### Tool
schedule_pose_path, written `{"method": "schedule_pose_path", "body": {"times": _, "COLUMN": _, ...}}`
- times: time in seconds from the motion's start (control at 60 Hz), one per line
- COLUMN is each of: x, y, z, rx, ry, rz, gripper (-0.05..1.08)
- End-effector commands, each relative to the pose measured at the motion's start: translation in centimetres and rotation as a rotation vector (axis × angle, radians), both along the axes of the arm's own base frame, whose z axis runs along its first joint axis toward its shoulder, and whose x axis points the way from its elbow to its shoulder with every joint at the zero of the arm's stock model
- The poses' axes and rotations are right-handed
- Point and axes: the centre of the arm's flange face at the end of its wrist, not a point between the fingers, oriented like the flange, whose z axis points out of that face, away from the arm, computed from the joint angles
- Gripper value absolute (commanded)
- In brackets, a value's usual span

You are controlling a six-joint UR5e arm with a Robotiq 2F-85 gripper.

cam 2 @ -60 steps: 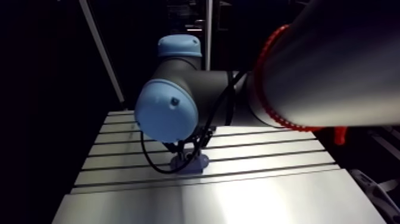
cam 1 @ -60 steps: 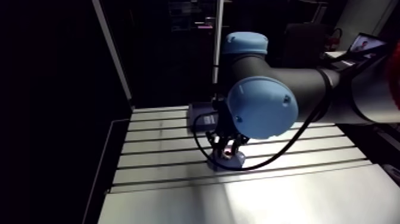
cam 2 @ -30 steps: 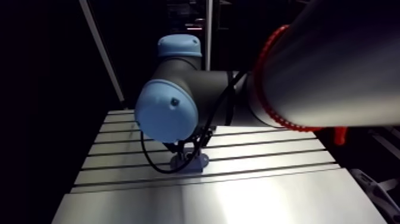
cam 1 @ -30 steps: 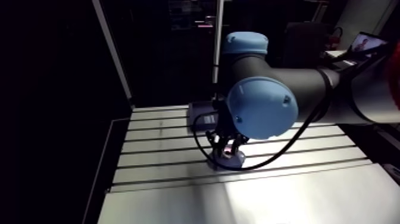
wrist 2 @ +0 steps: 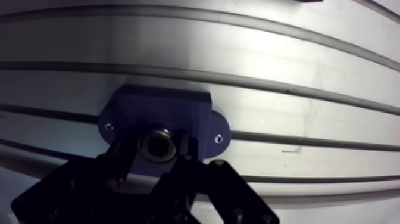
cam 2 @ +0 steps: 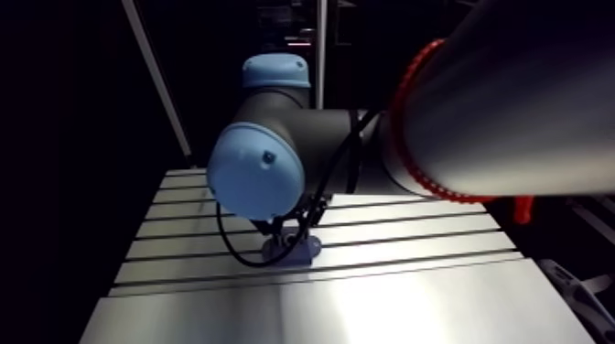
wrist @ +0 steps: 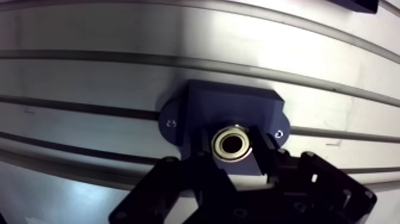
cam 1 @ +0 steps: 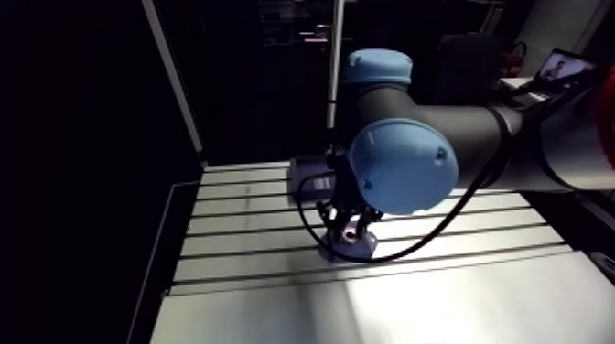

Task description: Pick up the bearing and press it into the housing until flush.

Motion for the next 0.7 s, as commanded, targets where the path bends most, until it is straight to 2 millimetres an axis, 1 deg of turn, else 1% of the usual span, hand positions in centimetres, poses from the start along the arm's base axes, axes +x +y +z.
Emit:
{"method": "schedule_pose_path", "body": {"times": 0.017, "x": 0.0, "y": -0.1, "z": 0.2, "rx": -0.001, "ry": 0.004, "rz": 0.001, "gripper": 0.0}}
{"method": "schedule_pose_path", "body": {"times": 0.133, "x": -0.1, "y": 0.0, "z": 0.4, "rx": 0.0, "ry": 0.009, "rz": -0.002, "gripper": 0.0}}
{"method": "schedule_pose_path", "body": {"times": 0.3, "x": -0.5, "y": 0.1, "z": 1.4, "rx": -0.002, "ry": 0.028, "rz": -0.006, "gripper": 0.0}}
{"method": "schedule_pose_path", "body": {"times": 0.467, "x": -0.8, "y": 0.0, "z": 3.6, "rx": 0.0, "ry": 0.022, "rz": -0.022, "gripper": 0.0}}
{"method": "schedule_pose_path", "body": {"times": 0.567, "x": -0.9, "y": 0.0, "z": 4.4, "rx": 0.0, "ry": 0.021, "rz": -0.03, "gripper": 0.0}}
{"method": "schedule_pose_path", "body": {"times": 0.7, "x": -0.9, "y": 0.1, "z": 5.1, "rx": 0.002, "ry": 0.018, "rz": -0.048, "gripper": 0.01}}
